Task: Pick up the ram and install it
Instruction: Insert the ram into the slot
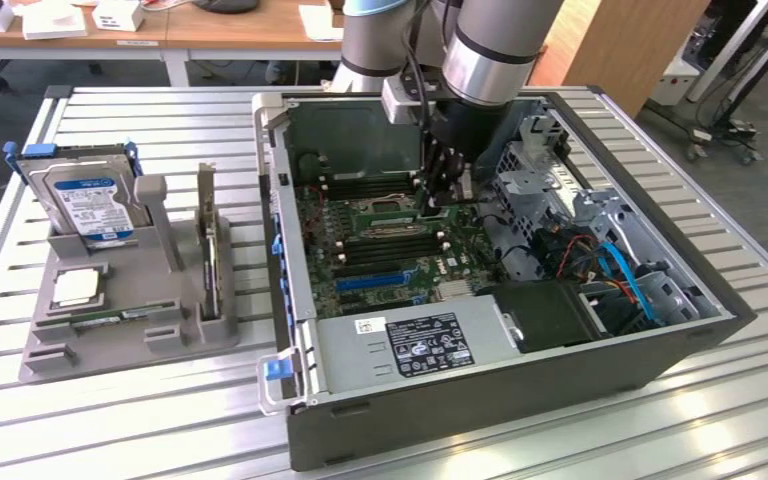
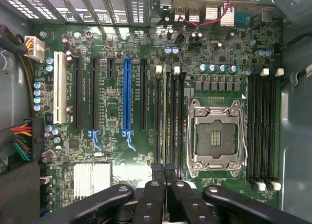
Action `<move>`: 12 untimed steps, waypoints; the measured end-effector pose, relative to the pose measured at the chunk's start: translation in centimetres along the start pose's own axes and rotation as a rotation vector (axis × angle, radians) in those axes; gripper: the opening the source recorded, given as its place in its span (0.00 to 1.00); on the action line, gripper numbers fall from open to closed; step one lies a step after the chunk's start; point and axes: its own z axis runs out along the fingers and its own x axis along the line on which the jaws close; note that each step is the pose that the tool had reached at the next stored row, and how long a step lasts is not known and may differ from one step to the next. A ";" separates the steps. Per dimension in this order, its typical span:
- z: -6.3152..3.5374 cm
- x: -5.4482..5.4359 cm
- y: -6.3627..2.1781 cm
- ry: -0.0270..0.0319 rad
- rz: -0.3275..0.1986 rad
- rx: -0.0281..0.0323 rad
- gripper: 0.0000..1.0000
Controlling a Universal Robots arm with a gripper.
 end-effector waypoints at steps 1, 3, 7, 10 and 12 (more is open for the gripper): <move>0.01 0.0 0.00 -0.0001 0.000 0.0000 0.11; 0.01 0.0 0.00 -0.0002 0.000 0.0001 0.11; 0.16 0.0 -0.01 -0.0003 0.000 0.0001 0.11; 0.34 0.0 -0.02 -0.0002 0.000 0.0001 0.11; 0.42 0.0 -0.02 -0.0001 0.000 0.0000 0.11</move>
